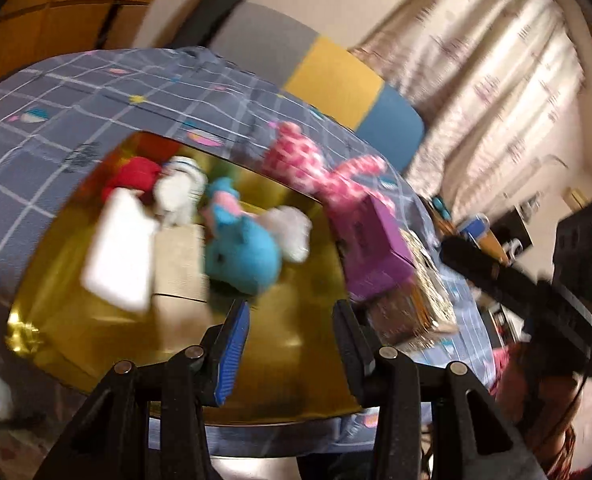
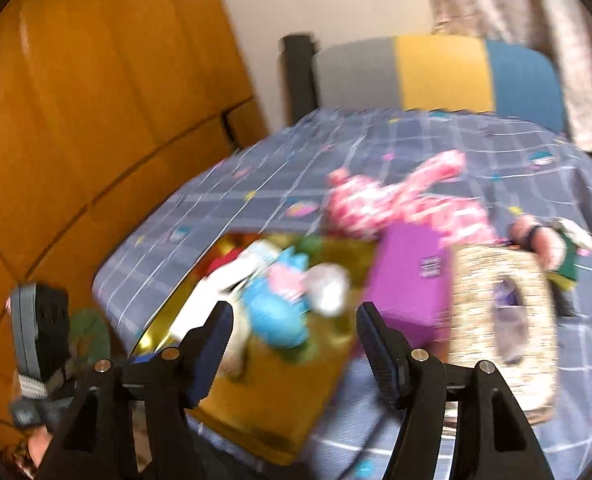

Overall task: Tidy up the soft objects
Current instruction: 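Move both tools back over the remaining toys, then grasp the black beaded hair bundle with the right tool and lift it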

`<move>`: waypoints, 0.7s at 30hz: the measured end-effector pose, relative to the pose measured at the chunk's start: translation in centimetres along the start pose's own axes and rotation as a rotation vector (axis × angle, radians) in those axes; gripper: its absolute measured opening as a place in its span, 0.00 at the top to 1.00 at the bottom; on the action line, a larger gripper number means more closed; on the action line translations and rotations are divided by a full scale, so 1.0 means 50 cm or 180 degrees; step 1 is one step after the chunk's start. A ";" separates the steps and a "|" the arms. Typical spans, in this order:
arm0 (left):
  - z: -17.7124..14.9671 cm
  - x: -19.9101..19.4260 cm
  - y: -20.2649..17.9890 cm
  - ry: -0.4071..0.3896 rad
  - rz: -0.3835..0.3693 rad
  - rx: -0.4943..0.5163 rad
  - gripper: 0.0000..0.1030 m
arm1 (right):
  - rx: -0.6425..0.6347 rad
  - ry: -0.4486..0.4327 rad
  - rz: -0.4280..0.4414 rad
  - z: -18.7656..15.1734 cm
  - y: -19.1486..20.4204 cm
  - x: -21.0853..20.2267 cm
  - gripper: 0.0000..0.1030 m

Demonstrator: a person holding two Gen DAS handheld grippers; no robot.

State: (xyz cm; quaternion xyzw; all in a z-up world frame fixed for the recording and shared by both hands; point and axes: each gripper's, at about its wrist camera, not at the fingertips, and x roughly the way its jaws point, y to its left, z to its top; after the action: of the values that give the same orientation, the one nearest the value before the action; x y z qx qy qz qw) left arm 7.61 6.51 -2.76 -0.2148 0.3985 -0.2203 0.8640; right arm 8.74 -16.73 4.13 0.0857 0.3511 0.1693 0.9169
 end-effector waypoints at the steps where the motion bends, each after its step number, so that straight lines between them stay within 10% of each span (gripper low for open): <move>1: -0.002 0.006 -0.012 0.0033 -0.0045 0.0040 0.58 | 0.0073 -0.0048 -0.0047 0.003 -0.022 -0.013 0.36; 14: -0.031 0.056 -0.122 0.0355 -0.0296 0.0326 0.57 | 0.0870 -0.0378 -0.0890 -0.014 -0.318 -0.118 0.35; 21: -0.041 0.076 -0.159 0.0445 -0.0283 0.0448 0.57 | 0.1105 -0.0081 -0.1163 -0.022 -0.482 -0.066 0.36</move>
State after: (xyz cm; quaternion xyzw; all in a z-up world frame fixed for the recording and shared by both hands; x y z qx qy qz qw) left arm 6.57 -2.43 -1.86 -0.1552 0.4315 -0.3003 0.8364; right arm 11.71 -40.28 -1.31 0.1792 0.3731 -0.0632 0.9081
